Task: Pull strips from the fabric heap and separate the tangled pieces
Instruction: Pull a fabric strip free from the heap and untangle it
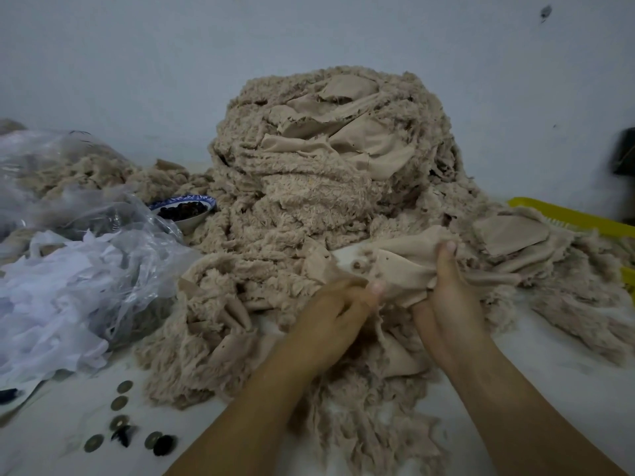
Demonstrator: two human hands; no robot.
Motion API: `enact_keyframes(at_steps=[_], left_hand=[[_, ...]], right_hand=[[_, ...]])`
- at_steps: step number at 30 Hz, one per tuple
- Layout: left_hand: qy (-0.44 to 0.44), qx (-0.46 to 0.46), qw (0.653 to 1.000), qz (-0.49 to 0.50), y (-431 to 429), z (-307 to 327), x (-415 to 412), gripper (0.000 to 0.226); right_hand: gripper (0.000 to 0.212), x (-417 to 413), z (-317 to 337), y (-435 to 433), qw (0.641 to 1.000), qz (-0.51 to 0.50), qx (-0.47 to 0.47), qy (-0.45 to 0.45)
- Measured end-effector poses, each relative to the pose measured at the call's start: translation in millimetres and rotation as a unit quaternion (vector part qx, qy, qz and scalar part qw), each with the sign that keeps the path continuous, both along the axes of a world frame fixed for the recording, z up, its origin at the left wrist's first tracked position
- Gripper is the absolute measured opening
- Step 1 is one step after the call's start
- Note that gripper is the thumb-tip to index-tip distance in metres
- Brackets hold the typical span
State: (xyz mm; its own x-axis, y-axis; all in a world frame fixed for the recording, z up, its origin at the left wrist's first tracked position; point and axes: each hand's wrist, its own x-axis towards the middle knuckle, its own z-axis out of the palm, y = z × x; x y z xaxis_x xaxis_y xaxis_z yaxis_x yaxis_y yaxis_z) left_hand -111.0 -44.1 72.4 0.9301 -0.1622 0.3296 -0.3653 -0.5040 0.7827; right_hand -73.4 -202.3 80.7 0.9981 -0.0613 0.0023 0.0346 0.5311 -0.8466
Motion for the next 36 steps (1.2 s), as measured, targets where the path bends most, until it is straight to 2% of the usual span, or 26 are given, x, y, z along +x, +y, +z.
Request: enact_keyframes(at_steps=[2,3,4,5,6,7,8,10,12,14,16,19,23,26,28,30,33,35,36], left_hand=[[0.0,0.005,1.0,-0.005,-3.5,-2.0,1.0,0.051],[0.003,-0.022,1.0,0.01,-4.7,-1.8,0.5,0.047],[0.02,-0.078,0.996,0.025,-4.8,-1.4,1.1,0.044],[0.067,-0.182,0.98,0.041,-4.3,2.1,1.1,0.041],[0.127,-0.307,0.942,0.039,-3.2,6.7,1.3,0.034],[0.183,-0.422,0.888,0.022,-1.4,11.1,2.6,0.026],[0.214,-0.507,0.835,0.006,2.7,14.2,3.6,0.029],[0.22,-0.582,0.783,-0.008,10.8,17.8,4.4,0.037],[0.212,-0.612,0.762,-0.02,15.1,16.9,5.8,0.042],[0.215,-0.628,0.748,-0.028,16.7,15.8,6.4,0.039],[0.219,-0.618,0.753,-0.053,16.5,16.4,5.8,0.035],[0.218,-0.626,0.748,-0.035,16.0,18.3,6.0,0.024],[0.195,-0.67,0.717,-0.008,17.1,12.7,10.9,0.016],[0.187,-0.691,0.697,-0.034,20.9,11.9,11.4,0.021],[0.184,-0.691,0.697,-0.051,23.1,13.3,10.3,0.023],[0.185,-0.664,0.723,-0.052,22.2,14.2,9.7,0.025],[0.211,-0.555,0.804,-0.032,14.7,13.6,6.3,0.026],[0.222,-0.482,0.847,-0.034,9.6,11.5,4.1,0.035],[0.227,-0.459,0.858,-0.027,8.1,11.5,2.4,0.038]], right_hand=[[0.075,-2.6,-0.8,1.5,0.999,0.027,-0.037,-0.02],[0.072,-4.3,-2.0,2.3,0.997,0.047,-0.054,-0.036],[0.071,-5.4,-3.9,3.2,0.994,0.066,-0.076,-0.049],[0.075,-6.5,-5.9,4.5,0.99,0.079,-0.105,-0.056],[0.08,-8.2,-6.9,6.2,0.985,0.087,-0.141,-0.056],[0.084,-10.2,-7.4,8.1,0.978,0.091,-0.179,-0.055],[0.085,-11.2,-9.2,9.1,0.969,0.089,-0.222,-0.056],[0.074,-12.5,-12.3,9.4,0.949,0.094,-0.292,-0.07],[0.052,-18.2,-10.5,12.7,0.928,0.119,-0.342,-0.091],[0.043,-20.3,-9.5,16.5,0.91,0.124,-0.378,-0.118],[0.034,-21.2,-7.2,18.4,0.9,0.112,-0.398,-0.135],[0.043,-16.8,-9.8,13.6,0.922,0.074,-0.36,-0.118],[0.057,-13.0,-11.3,9.7,0.953,0.043,-0.286,-0.093],[0.046,-9.5,-11.3,8.3,0.965,0.014,-0.25,-0.073],[0.043,-8.2,-9.4,6.7,0.971,0.002,-0.232,-0.058],[0.045,-9.2,-5.5,6.3,0.977,-0.004,-0.206,-0.056],[0.046,-12.8,-5.2,8.0,0.975,0.048,-0.195,-0.092],[0.054,-17.0,-7.1,11.8,0.953,0.13,-0.245,-0.119],[0.051,-18.9,-7.6,14.9,0.937,0.165,-0.278,-0.129]])
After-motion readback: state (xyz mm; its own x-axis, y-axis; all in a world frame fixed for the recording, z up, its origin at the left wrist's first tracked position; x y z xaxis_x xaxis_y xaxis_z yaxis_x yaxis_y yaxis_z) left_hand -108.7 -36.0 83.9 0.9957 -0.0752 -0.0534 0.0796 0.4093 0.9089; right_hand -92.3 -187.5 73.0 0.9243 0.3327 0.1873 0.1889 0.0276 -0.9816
